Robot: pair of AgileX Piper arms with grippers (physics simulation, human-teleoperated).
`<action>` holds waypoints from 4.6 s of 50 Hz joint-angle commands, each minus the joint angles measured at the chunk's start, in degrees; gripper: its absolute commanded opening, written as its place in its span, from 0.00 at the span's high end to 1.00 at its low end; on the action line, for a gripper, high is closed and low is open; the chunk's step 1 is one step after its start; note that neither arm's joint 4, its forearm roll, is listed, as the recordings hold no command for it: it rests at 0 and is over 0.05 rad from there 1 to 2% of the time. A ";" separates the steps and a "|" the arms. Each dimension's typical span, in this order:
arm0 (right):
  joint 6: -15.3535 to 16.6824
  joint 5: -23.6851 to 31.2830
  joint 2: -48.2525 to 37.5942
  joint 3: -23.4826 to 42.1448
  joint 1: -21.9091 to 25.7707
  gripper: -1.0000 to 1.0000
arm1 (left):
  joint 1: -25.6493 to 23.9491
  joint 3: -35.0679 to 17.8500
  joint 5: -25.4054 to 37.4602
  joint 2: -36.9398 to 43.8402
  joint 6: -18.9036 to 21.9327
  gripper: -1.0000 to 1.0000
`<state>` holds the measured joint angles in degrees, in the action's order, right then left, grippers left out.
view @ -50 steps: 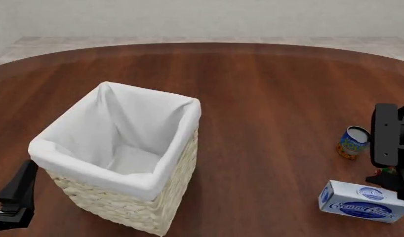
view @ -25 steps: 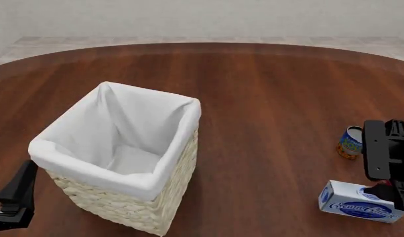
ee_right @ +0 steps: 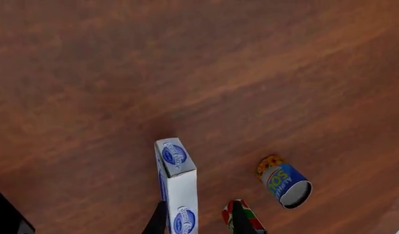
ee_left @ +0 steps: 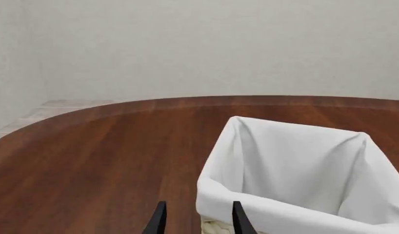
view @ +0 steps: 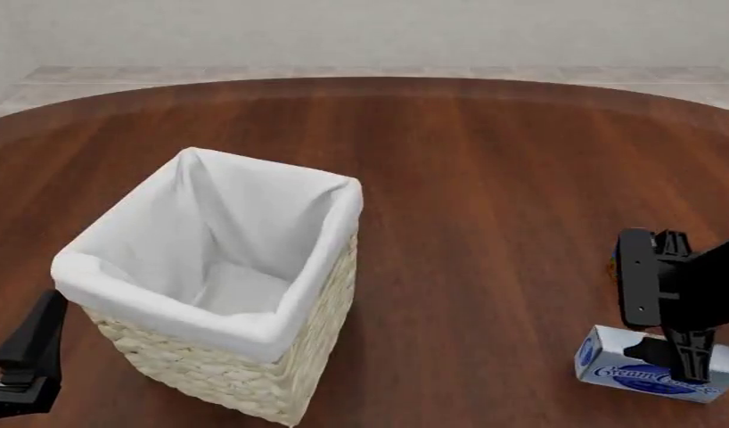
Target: Pick up the cream cheese box, and put it in the basket.
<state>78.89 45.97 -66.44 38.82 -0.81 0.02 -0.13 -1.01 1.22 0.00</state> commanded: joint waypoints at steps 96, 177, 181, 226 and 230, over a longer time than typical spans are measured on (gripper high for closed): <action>-24.56 -5.75 -5.89 4.35 16.99 1.00 | 0.02 -0.03 -0.20 0.23 0.00 0.00; -91.38 -51.97 6.39 18.41 60.40 1.00 | 0.02 -0.03 -0.20 0.25 -0.01 0.00; -91.16 -52.47 4.95 18.86 59.99 1.00 | 0.02 -0.03 -0.20 0.25 -0.01 0.00; -82.13 -53.83 -20.36 35.94 60.19 1.00 | 0.03 -0.03 -0.20 0.23 -0.01 0.00; -81.22 -54.14 -21.51 35.82 60.85 1.00 | 0.02 -0.03 -0.19 0.22 -0.02 0.00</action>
<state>-3.26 -7.96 -84.91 72.66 58.87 0.04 -0.16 -1.20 1.45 -0.01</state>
